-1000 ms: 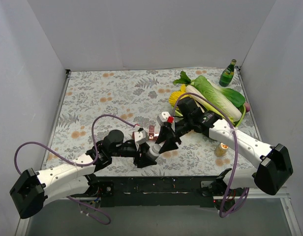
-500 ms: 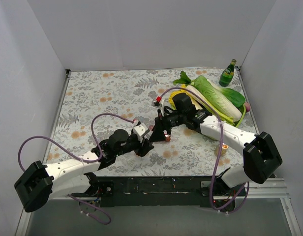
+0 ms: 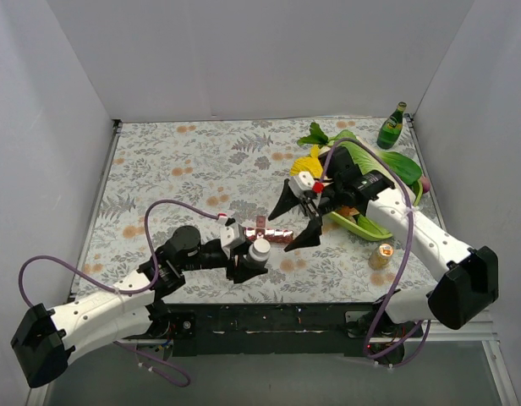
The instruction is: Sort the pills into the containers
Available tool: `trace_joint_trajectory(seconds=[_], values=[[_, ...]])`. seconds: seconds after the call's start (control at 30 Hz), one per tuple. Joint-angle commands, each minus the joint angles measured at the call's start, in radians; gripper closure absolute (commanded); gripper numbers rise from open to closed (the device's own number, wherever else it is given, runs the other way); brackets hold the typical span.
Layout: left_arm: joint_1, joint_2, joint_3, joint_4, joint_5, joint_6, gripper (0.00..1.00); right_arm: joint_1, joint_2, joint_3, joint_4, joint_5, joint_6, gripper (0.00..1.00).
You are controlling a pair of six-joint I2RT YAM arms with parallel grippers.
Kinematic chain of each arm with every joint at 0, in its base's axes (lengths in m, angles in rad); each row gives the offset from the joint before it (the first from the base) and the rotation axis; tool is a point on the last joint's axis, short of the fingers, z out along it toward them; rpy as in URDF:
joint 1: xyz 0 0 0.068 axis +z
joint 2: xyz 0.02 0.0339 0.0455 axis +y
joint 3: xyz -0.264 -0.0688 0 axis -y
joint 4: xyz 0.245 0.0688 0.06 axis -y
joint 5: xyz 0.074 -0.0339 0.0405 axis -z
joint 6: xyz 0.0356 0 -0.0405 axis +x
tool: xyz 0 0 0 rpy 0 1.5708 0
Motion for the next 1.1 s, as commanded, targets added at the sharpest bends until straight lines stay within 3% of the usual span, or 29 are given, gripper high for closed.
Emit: trace_joint_trajectory(seconds=[0.0,0.1,0.2,0.4,0.7,0.8,0.87,0.9,0.97,1.0,1.07], values=[[0.003,0.026,0.054,-0.063,0.237,-0.031,1.00,0.040,-0.039,0.090,-0.342,-0.072,-0.630,0.04],[0.003,0.084,0.102,-0.100,0.298,-0.022,1.00,0.132,0.017,0.177,-0.515,-0.029,-0.787,0.05],[0.003,0.109,0.116,-0.097,0.315,-0.024,1.00,0.194,0.048,0.190,-0.569,-0.009,-0.776,0.08],[0.003,0.118,0.110,-0.035,0.327,-0.043,1.00,0.235,-0.002,0.117,-0.400,0.078,-0.593,0.18],[0.003,0.119,0.110,-0.021,0.324,-0.048,1.00,0.237,0.018,0.112,-0.339,0.098,-0.463,0.47],[0.003,0.098,0.116,-0.054,0.226,-0.024,1.00,0.237,0.010,0.097,-0.294,0.091,-0.344,0.57],[0.003,0.058,0.105,-0.046,0.072,-0.014,1.00,0.237,0.001,0.068,-0.184,0.100,-0.241,0.59],[0.003,0.043,0.097,-0.010,0.012,-0.014,1.00,0.237,-0.005,0.028,-0.134,0.123,-0.061,0.60],[0.003,0.023,0.077,0.058,-0.170,-0.024,1.00,0.237,0.002,-0.009,0.030,0.170,0.142,0.65],[0.003,0.024,0.070,0.113,-0.230,-0.024,1.00,0.235,0.027,-0.028,0.060,0.222,0.216,0.73],[0.003,0.050,0.076,0.152,-0.406,-0.019,1.00,0.226,0.056,-0.044,0.161,0.282,0.415,0.74]])
